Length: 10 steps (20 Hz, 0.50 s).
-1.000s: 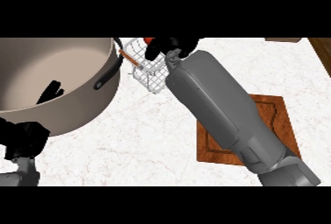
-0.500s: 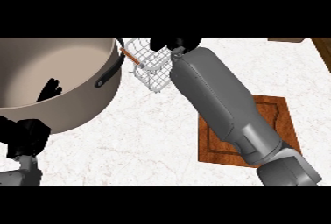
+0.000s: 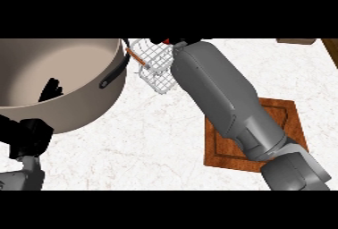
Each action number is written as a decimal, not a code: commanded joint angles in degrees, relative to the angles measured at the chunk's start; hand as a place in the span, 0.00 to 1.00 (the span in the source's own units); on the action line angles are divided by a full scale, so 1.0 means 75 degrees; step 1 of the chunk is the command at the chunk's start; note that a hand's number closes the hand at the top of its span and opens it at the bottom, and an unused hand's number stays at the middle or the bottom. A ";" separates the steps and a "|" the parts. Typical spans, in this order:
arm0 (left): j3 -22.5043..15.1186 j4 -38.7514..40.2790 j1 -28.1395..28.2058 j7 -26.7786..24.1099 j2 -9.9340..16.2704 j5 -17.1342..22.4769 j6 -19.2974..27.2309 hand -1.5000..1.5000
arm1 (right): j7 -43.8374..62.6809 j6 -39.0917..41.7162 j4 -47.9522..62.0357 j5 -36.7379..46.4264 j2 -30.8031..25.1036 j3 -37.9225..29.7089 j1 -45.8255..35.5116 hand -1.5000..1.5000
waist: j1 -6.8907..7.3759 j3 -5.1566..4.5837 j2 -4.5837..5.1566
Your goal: Pick the tomato from the cutting board and place it in the tiered basket
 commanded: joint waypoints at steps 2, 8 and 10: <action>-0.0583 0.0204 -0.0228 0.0362 -0.0112 -0.0045 -0.0416 0.50 | -0.0179 -0.0806 -0.0112 -0.0782 0.0005 -0.0413 -0.0172 0.00 | -0.0067 -0.0035 0.0035; -0.0515 0.0162 0.0050 0.0086 -0.0228 -0.0026 -0.0350 0.50 | -0.0966 -0.1670 -0.1004 -0.1667 0.0004 -0.1315 0.0210 0.00 | -0.0317 -0.0025 -0.0023; -0.0374 -0.0017 0.0007 0.0465 -0.0039 0.0095 -0.0373 0.50 | -0.1063 -0.1929 -0.1222 -0.1811 0.0004 -0.1563 0.0238 0.00 | -0.0351 -0.0022 -0.0048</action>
